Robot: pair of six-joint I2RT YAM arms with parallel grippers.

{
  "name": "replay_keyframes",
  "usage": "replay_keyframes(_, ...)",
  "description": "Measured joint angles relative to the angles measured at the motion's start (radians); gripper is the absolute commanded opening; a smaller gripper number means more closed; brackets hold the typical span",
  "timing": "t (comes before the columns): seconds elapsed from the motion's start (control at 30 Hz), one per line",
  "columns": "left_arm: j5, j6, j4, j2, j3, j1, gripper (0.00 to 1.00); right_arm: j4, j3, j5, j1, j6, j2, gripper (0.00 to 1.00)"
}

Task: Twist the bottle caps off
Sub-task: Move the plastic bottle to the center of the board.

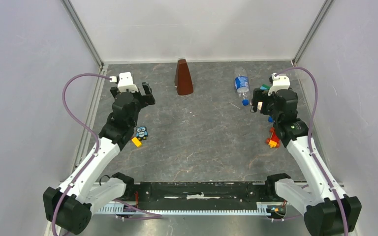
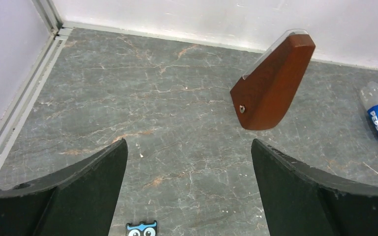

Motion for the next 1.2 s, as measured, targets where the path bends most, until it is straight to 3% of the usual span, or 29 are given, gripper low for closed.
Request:
replay_keyframes(0.2, -0.042, -0.040, -0.014, -0.010, -0.001, 0.001, 1.00, 0.001, 0.000, 0.039, 0.000, 0.010, 0.027, 0.98)
replay_keyframes(0.63, 0.122, -0.139, -0.119, -0.220, -0.082, 0.001, 1.00, -0.017, 0.056, 0.149, -0.001, 0.042, 0.183, 0.95)
replay_keyframes(1.2, 0.254, -0.174, -0.169, -0.254, -0.105, 0.001, 1.00, 0.044, 0.404, -0.019, -0.029, 0.057, 0.751, 0.84)
